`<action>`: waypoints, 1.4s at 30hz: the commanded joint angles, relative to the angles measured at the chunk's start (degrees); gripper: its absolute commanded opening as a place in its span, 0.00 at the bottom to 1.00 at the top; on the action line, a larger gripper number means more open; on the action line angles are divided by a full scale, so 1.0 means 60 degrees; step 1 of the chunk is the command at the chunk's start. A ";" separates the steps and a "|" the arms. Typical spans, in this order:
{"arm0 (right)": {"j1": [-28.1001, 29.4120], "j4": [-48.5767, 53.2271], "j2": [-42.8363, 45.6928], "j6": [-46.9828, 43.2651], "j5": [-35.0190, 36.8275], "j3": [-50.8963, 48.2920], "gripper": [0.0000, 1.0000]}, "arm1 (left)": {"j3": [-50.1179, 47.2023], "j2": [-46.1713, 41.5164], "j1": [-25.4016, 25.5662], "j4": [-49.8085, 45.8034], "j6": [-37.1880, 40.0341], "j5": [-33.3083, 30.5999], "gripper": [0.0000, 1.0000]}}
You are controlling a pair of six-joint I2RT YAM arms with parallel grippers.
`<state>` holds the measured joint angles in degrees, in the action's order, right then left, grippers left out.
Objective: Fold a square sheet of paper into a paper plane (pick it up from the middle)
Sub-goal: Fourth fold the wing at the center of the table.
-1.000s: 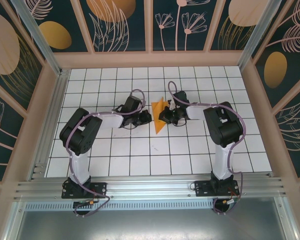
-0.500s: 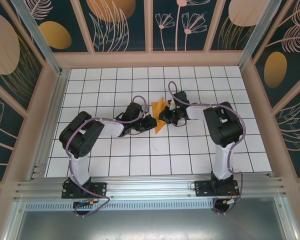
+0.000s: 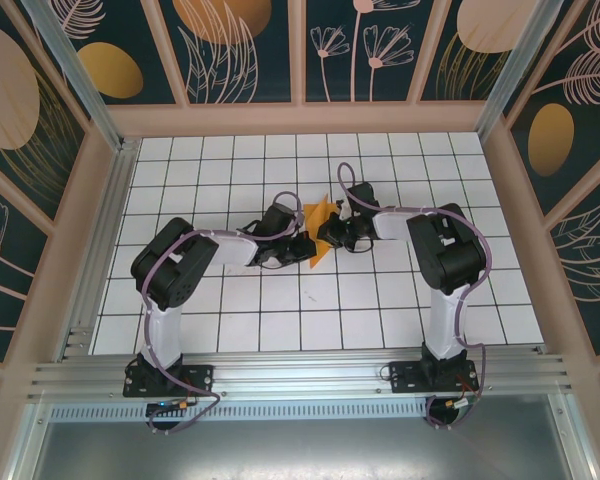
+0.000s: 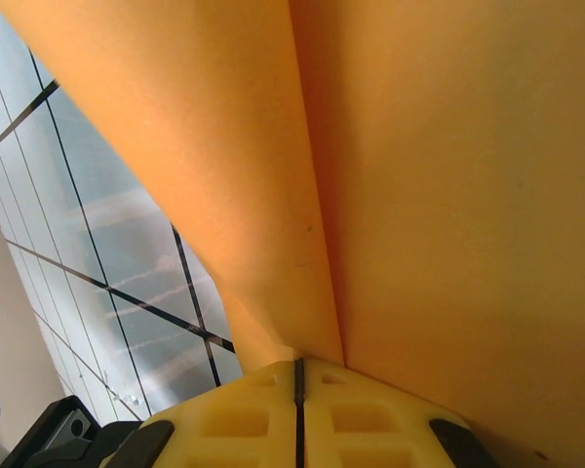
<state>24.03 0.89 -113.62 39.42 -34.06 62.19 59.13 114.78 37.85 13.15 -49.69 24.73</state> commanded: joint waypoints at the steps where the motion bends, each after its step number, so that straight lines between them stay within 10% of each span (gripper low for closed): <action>1: -0.0196 0.0088 -0.0065 0.0065 0.0178 0.0092 0.10 | -0.0070 0.0479 0.0034 -0.1892 0.0490 -0.0498 0.03; 26: -0.1181 0.0858 -0.1723 -0.0613 0.1209 0.2592 0.11 | -0.0142 0.0571 0.0044 -0.2574 0.1010 -0.0551 0.02; 42: -0.0588 0.0201 0.0755 -0.1966 -0.0026 0.1050 0.15 | -0.0169 0.0587 0.0053 -0.2398 0.0958 -0.0534 0.02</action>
<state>17.96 3.03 -114.80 31.31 -31.16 70.87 60.93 114.83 37.89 9.34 -44.99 22.44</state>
